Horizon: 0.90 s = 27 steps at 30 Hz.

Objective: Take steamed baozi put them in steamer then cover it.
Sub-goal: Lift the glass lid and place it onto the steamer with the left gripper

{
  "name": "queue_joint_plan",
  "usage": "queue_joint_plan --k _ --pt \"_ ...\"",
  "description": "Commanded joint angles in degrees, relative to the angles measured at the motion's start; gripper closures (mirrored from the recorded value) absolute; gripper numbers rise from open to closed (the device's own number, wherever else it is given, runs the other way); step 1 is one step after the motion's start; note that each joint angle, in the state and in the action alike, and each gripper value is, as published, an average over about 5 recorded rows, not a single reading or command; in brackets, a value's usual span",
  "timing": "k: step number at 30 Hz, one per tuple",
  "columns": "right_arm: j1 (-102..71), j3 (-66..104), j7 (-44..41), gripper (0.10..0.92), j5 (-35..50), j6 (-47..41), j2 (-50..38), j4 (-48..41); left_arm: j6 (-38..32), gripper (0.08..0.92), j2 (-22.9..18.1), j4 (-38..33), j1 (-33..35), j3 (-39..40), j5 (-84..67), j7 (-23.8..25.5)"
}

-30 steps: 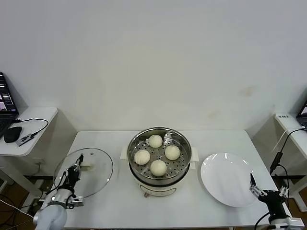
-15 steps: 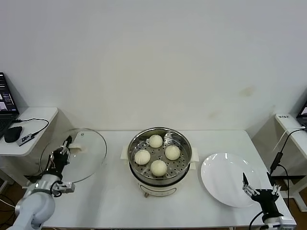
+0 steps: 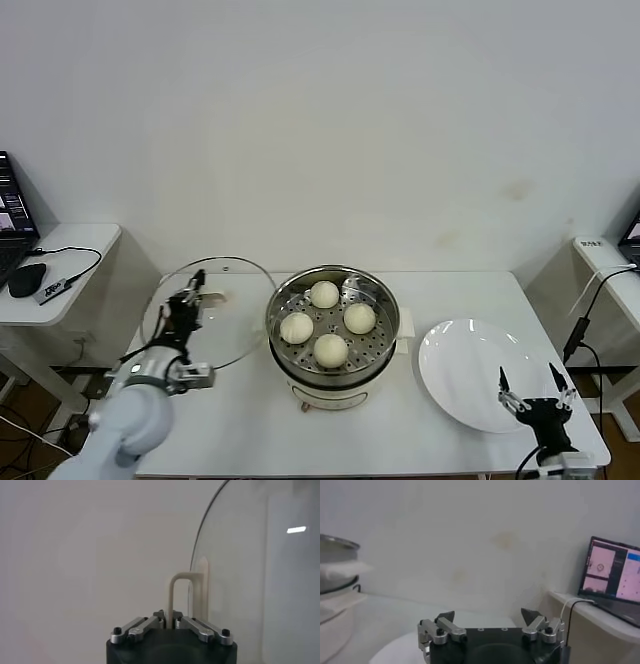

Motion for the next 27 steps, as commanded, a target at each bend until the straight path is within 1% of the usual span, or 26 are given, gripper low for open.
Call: queue_joint_plan --k 1,6,10,13,19,27 --pt "0.84 -1.87 0.15 0.203 -7.99 1.13 1.51 -2.23 10.13 0.85 -8.93 -2.63 -10.11 15.23 11.69 10.93" --pt "1.27 -1.83 0.47 0.203 -11.77 1.96 2.4 -3.99 10.16 0.85 -14.8 -0.66 -11.88 17.87 17.35 12.9" --pt "1.19 -1.75 0.6 0.203 -12.44 2.32 2.67 -4.72 9.72 0.85 -19.03 1.07 -12.67 20.32 20.84 13.39" --pt "1.13 -1.66 0.67 0.203 -12.59 2.57 2.77 -5.1 9.67 0.85 -21.48 2.33 -13.18 21.76 21.9 13.48" --pt "1.09 -1.59 0.71 0.203 -12.6 2.95 2.92 -5.32 9.86 0.85 -24.39 4.53 -13.7 24.21 22.95 13.85" --pt "1.16 -1.63 0.95 0.203 -12.33 3.5 2.82 -5.46 9.84 0.85 -27.69 7.15 -13.61 25.29 25.17 14.16"
